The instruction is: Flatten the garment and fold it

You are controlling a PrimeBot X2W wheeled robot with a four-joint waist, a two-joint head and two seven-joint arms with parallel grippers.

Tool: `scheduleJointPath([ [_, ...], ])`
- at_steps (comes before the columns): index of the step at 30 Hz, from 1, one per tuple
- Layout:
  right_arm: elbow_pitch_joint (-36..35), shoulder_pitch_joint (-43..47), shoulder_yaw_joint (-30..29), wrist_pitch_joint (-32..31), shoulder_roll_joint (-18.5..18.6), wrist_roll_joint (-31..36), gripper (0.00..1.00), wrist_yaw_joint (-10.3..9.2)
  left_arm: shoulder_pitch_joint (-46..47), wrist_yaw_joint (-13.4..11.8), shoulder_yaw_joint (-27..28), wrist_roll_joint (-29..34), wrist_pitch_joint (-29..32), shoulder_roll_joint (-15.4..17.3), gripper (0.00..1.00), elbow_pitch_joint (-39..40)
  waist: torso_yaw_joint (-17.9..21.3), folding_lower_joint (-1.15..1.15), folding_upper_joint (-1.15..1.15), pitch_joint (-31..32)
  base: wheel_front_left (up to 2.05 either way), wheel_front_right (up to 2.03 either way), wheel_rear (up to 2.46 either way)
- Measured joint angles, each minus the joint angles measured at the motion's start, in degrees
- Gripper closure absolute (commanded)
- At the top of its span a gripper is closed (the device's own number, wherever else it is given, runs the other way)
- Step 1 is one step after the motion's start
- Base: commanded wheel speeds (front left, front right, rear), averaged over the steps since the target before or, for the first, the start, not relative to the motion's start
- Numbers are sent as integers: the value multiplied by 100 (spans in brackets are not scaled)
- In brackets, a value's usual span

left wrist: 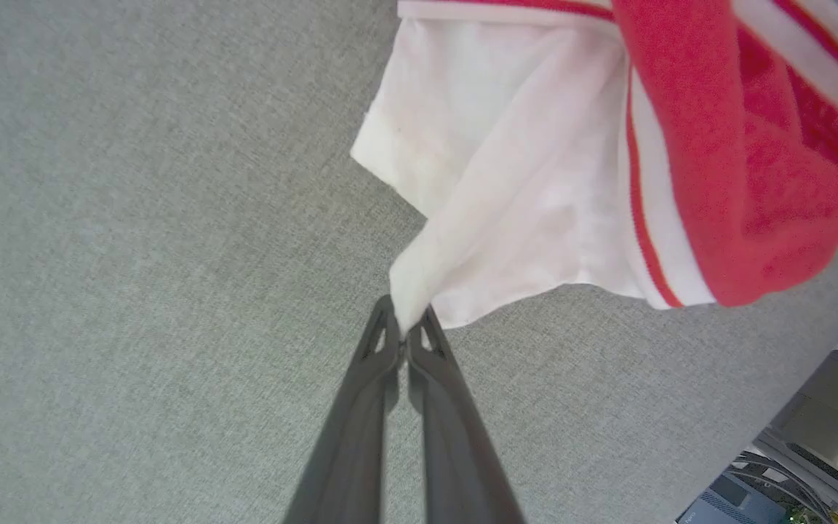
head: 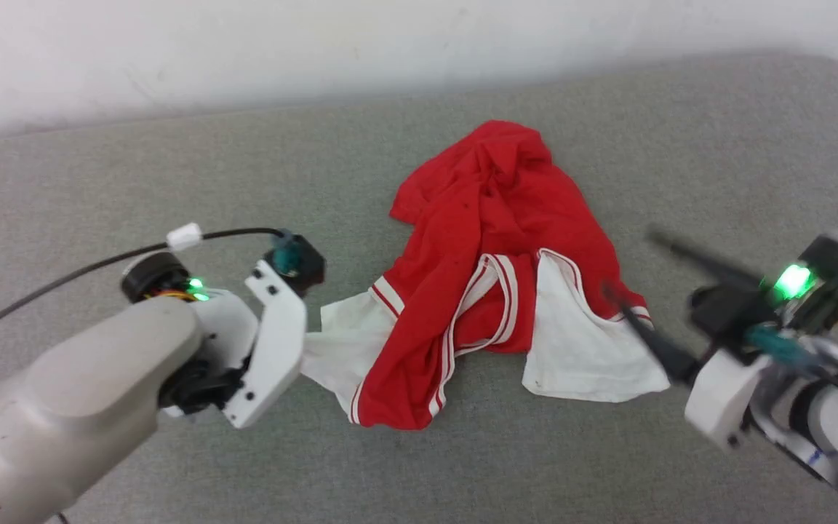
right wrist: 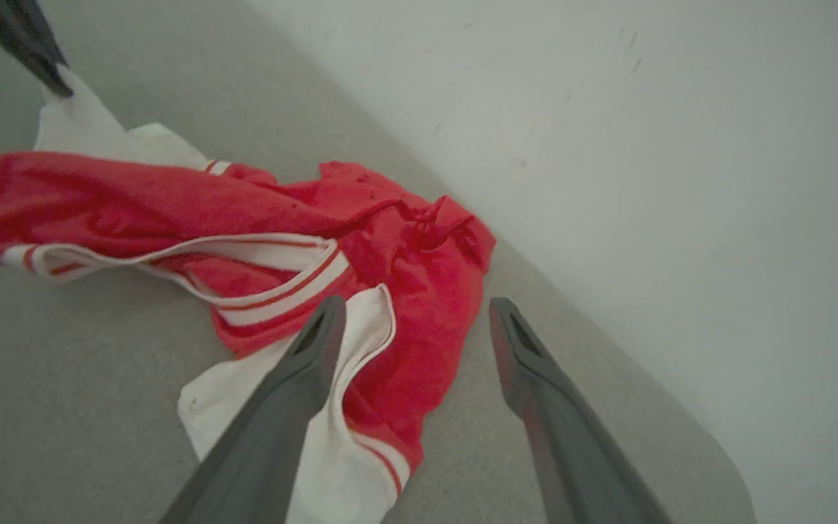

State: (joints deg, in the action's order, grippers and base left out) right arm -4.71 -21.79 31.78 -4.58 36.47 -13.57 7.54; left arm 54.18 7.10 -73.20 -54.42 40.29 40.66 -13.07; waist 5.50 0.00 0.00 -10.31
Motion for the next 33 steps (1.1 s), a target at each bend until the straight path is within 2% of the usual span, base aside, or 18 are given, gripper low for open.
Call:
scheduleJointPath([
  [2, -168, -258, 755, -858, 547, -657, 0, 1, -3, 0, -1, -10, -157, 113, 100, -24, -58, 0, 0, 51, 0, 0, 0],
  [4, -334, -647, 1317, -1526, 881, -1192, 0, 0, -12, 0, -4, -30, -270, 157, 100, -49, -130, 0, 0, 79, 0, 0, 0],
  [5, -382, -872, 1543, -1849, 972, -1443, 0, 0, -16, 0, -2, -38, -324, 163, 100, -64, -165, 0, 0, 87, 0, 0, 0],
  [6, -382, -872, 1543, -1849, 972, -1443, 0, 0, -16, 0, -2, -38, -324, 163, 100, -64, -165, 0, 0, 87, 0, 0, 0],
  [10, -336, -1649, 2574, -2908, 1118, -2180, 0, 0, -25, 0, -5, -52, -472, 124, 100, -110, -305, 0, 0, 78, 0, 0, 0],
  [14, 133, -2197, 3319, -3289, 862, -2791, 0, 0, -20, 0, -8, -27, -610, 31, 100, -207, -431, 0, 0, 6, 0, 0, 0],
  [18, 829, -2620, 3876, -3308, 558, -2921, 0, 0, 4, 0, -9, 51, -686, -121, 100, -283, -562, 0, 0, -106, 0, 0, 0],
  [23, 1670, -2724, 4090, -3167, 230, -3069, 0, 0, 105, 0, -10, 105, -835, -267, 100, -374, -722, 1, 0, -298, 0, 0, 0],
  [28, 1746, -2650, 3986, -3351, 174, -3080, 0, -4, 131, 0, -10, 108, -933, -325, 100, -466, -863, 0, 0, -462, 0, 0, 0],
  [29, 1683, -2625, 3950, -3374, 198, -3049, 83, -18, 131, 0, -10, 108, -966, -326, 100, -482, -885, 0, 0, -485, 0, 0, 0],
  [30, 1619, -2608, 3932, -3370, 237, -3017, 100, -21, 131, 0, -10, 108, -985, -328, 100, -498, -900, 0, 0, -501, 0, 0, 0],
  [33, 1466, -2563, 3944, -3183, 312, -3018, 100, -22, 118, 0, -10, 105, -1073, -339, 100, -558, -914, 1, 0, -474, 0, 0, 0],
])
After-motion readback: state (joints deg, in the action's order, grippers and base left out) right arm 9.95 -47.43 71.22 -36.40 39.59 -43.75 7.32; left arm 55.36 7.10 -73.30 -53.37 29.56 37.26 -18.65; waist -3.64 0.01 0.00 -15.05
